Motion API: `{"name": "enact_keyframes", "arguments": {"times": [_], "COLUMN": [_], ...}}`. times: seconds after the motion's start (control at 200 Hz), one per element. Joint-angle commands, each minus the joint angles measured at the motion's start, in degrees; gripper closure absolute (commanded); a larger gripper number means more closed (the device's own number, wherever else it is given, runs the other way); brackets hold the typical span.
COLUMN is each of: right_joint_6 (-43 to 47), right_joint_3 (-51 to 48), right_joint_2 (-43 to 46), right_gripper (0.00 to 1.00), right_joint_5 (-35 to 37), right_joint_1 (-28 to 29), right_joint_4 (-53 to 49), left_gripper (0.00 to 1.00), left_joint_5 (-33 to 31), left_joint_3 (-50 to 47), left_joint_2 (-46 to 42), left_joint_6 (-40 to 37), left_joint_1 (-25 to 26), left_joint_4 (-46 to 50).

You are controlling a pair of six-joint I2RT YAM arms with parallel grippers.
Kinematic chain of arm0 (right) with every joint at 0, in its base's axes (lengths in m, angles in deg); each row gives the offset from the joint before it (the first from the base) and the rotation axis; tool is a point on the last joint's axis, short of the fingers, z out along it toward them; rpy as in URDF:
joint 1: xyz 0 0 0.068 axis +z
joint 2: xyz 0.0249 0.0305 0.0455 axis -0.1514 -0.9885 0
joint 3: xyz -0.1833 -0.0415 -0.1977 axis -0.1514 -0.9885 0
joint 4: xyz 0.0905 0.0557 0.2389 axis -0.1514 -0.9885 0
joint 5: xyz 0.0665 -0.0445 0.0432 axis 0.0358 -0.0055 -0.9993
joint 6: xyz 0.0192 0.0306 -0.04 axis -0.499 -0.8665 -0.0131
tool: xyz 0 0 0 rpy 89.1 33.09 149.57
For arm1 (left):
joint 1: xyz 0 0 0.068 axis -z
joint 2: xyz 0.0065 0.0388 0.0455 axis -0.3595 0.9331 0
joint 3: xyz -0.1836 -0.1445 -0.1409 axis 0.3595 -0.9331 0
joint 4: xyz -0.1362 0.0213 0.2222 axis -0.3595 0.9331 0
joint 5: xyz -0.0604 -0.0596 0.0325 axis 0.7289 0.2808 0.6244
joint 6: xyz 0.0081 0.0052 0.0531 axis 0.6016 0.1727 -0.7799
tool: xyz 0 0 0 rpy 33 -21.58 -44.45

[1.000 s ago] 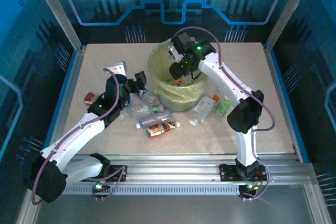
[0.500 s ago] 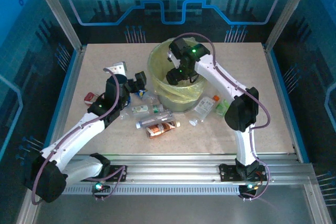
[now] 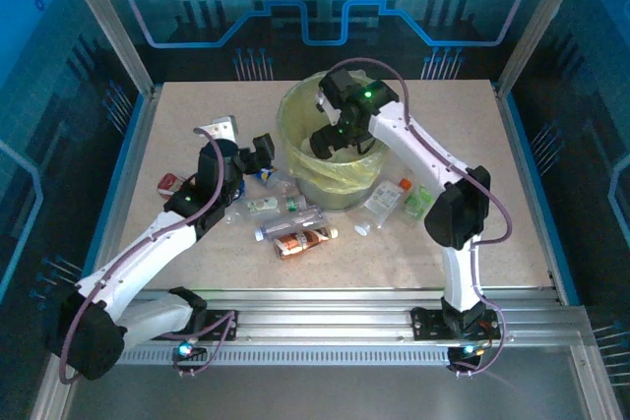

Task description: Put the plastic bottles in the bin

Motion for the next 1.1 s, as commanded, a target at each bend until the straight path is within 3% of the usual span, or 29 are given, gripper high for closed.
{"name": "enact_keyframes", "arguments": {"times": [0.0,0.285,0.49,0.795,1.096], "right_joint_6": [-0.71,-2.53,-6.08,-13.96,-17.80], "right_joint_3": [3.02,1.89,-6.95,-28.28,-48.46], "right_joint_2": [5.85,16.02,26.36,38.19,39.35], "right_gripper": [0.00,0.00,0.00,0.00,0.00], "right_joint_5": [0.66,7.21,10.70,1.66,-8.38], "right_joint_1": [1.15,0.86,-2.60,-18.09,-29.03], "right_joint_4": [-0.62,0.33,2.93,6.64,13.02], "left_gripper": [0.01,0.01,0.01,0.01,0.01], "left_joint_5": [-1.36,-1.24,-0.86,0.08,0.65], "left_joint_3": [-0.40,-0.31,0.09,0.59,0.63], "left_joint_2": [-0.47,-0.47,-0.10,1.16,1.81], "left_joint_6": [-0.17,-0.19,0.02,1.11,2.10], "left_joint_1": [-0.45,-0.43,-0.45,-0.41,-0.43], "left_joint_4": [0.85,0.87,0.69,0.24,0.08]}}
